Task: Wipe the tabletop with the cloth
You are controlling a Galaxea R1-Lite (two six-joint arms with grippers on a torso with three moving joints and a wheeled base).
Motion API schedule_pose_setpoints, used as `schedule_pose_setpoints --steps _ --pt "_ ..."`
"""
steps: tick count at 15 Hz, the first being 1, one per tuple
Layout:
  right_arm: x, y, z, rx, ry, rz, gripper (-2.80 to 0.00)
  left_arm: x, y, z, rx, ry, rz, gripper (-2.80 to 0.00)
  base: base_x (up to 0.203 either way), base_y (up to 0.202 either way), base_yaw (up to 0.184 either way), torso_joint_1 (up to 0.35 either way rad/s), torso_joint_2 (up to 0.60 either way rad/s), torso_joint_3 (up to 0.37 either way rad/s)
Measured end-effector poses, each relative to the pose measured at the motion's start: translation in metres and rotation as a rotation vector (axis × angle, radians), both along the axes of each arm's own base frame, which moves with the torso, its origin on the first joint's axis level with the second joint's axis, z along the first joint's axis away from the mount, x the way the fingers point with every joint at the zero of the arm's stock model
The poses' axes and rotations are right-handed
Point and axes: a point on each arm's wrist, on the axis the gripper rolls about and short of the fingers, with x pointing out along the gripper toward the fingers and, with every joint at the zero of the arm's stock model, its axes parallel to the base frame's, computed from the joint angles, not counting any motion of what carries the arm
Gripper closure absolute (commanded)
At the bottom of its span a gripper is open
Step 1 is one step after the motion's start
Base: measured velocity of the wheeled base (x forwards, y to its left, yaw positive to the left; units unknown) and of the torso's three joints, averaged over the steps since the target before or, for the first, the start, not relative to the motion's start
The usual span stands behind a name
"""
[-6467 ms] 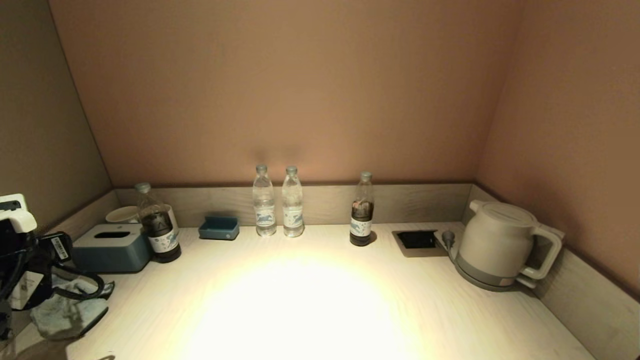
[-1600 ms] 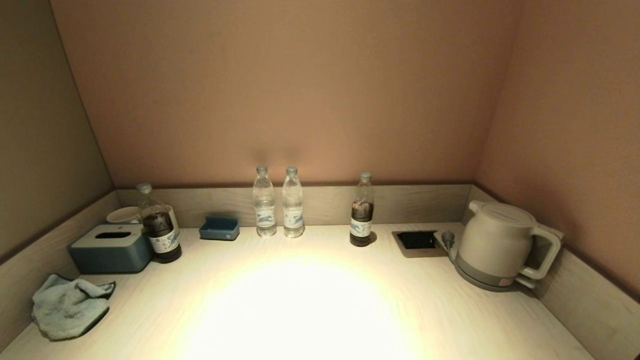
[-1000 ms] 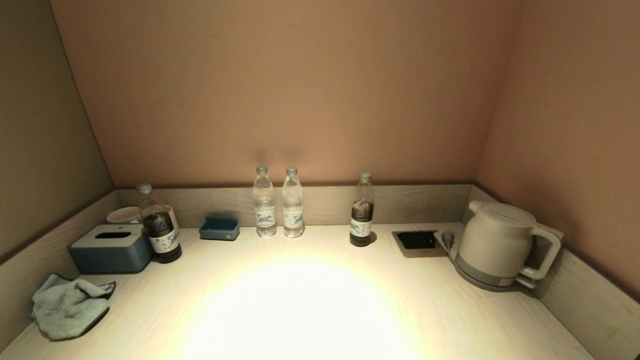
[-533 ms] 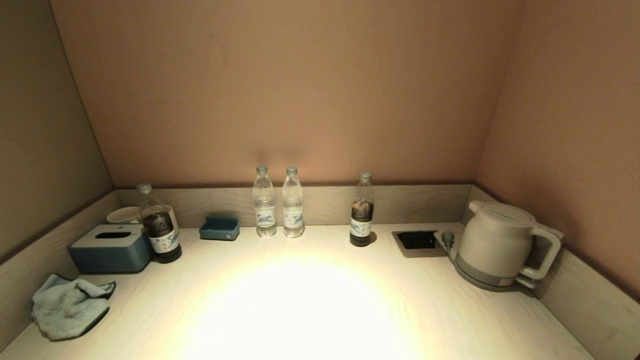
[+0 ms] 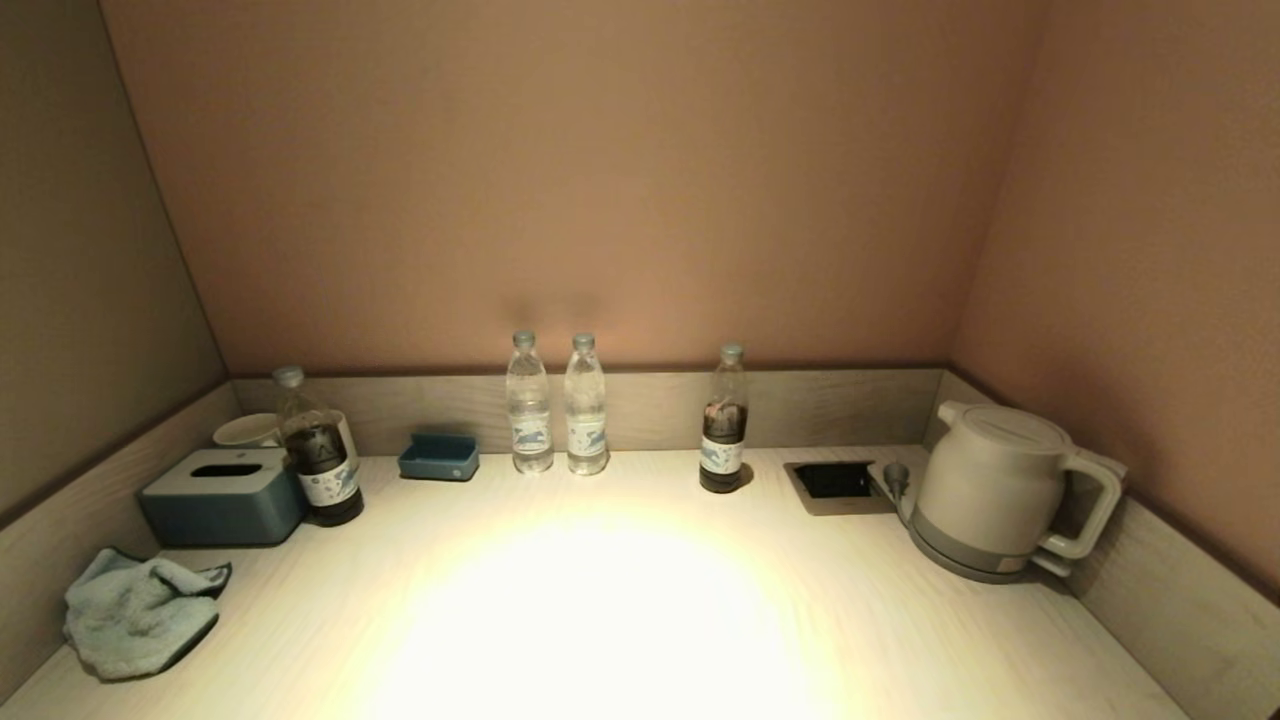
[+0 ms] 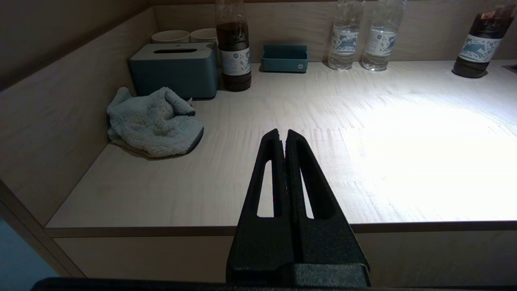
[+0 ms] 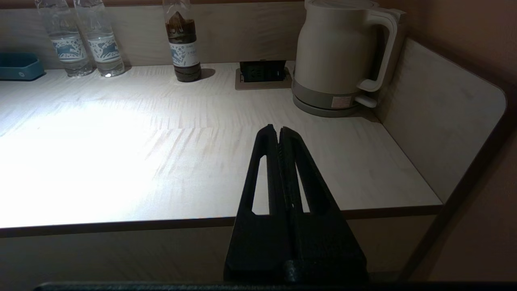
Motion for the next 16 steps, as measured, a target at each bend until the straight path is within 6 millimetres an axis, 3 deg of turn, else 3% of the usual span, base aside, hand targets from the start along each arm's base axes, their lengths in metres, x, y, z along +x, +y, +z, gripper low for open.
schedule_pose_setpoints --steps 16 --pt "0.0000 0.0000 0.0000 0.007 -0.001 0.001 0.00 0.0000 0.0000 0.0000 0.000 0.000 0.000 0.00 0.000 0.000 0.000 0.000 0.00 0.000"
